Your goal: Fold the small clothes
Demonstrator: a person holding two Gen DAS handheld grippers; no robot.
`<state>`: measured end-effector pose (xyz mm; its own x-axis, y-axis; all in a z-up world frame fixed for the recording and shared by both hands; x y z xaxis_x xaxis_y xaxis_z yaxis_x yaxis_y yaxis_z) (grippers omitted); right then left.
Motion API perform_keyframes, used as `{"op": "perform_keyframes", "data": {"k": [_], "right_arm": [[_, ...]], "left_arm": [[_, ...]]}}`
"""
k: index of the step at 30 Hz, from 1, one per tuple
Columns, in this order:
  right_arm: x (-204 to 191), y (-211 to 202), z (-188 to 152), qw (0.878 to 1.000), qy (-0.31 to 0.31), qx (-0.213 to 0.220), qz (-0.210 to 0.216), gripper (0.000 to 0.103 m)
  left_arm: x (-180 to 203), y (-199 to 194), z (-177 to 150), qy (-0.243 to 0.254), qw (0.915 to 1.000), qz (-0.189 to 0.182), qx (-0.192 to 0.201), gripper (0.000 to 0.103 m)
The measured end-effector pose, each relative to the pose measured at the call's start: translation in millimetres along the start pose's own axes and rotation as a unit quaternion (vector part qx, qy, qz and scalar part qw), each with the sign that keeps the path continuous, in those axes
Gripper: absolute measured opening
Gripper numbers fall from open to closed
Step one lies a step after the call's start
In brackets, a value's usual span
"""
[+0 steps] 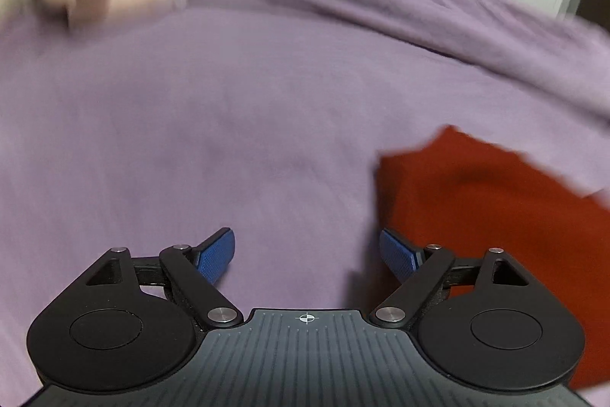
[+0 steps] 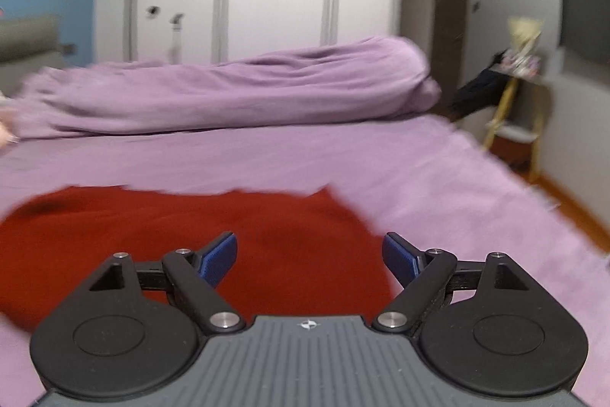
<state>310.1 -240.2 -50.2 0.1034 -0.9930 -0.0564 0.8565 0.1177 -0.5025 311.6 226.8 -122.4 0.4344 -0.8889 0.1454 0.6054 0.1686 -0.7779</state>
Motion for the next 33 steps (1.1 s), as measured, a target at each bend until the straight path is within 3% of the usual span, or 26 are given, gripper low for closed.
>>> {"op": "perform_keyframes", "data": {"k": [3,5,7,9,13,16,19,22,27,33], "right_arm": [[-24.4,-12.0,-16.4,0.998,0.024,-0.027,0.048,0.078],[-42.5,-12.8,-24.6,0.996,0.025,-0.044,0.074,0.067],[-59.0,-10.4,-30.4,0.994,0.016,-0.059,0.085,0.047],[-74.9,-8.3,-34.0,0.993,0.009,-0.074,0.094,0.036],[-92.6,1.0,-35.7,0.991,0.005,-0.089,0.097,0.019],[-104.5,6.0,-35.7,0.991,-0.005,-0.09,0.098,0.017],[-114.9,16.8,-39.9,0.99,-0.028,-0.101,0.099,0.017],[-119.3,26.0,-51.5,0.986,-0.046,-0.128,0.096,0.017],[-99.2,14.3,-44.3,0.989,-0.013,-0.109,0.1,0.017],[-60.4,0.4,-31.7,0.994,0.032,-0.081,0.065,0.017]], "left_arm": [[-19.9,-6.5,-18.2,-0.092,0.9864,-0.116,-0.072,0.086],[-22.4,-11.2,-25.7,-0.106,0.9796,-0.147,-0.086,0.083],[-19.2,-10.9,-31.4,-0.115,0.9713,-0.179,-0.107,0.08],[-14.1,-3.5,-34.0,-0.121,0.9653,-0.198,-0.119,0.075],[-11.0,18.1,-33.9,-0.17,0.9505,-0.221,-0.138,0.048],[-16.0,29.7,-36.7,-0.221,0.9354,-0.234,-0.147,0.034],[-20.7,33.3,-38.7,-0.254,0.9216,-0.254,-0.147,0.027],[-20.3,23.4,-33.0,-0.252,0.9219,-0.265,-0.126,0.023],[8.3,-12.5,-6.1,-0.192,0.9377,-0.281,-0.071,0.021],[112.4,-64.7,8.9,-0.06,0.94,-0.334,-0.031,0.018]]}}
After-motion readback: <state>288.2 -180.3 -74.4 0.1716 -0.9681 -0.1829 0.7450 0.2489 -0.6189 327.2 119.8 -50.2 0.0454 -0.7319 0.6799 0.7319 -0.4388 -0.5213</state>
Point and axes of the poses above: each gripper's, at about its wrist camera, not at the fingertips, and y roughly the way its jaws point, x to its right, z to its top, the point moved 5 cm from there along y, roughly the way its jaws point, and after that the axes turned 7 degrees about z, right-handed, at the moved point
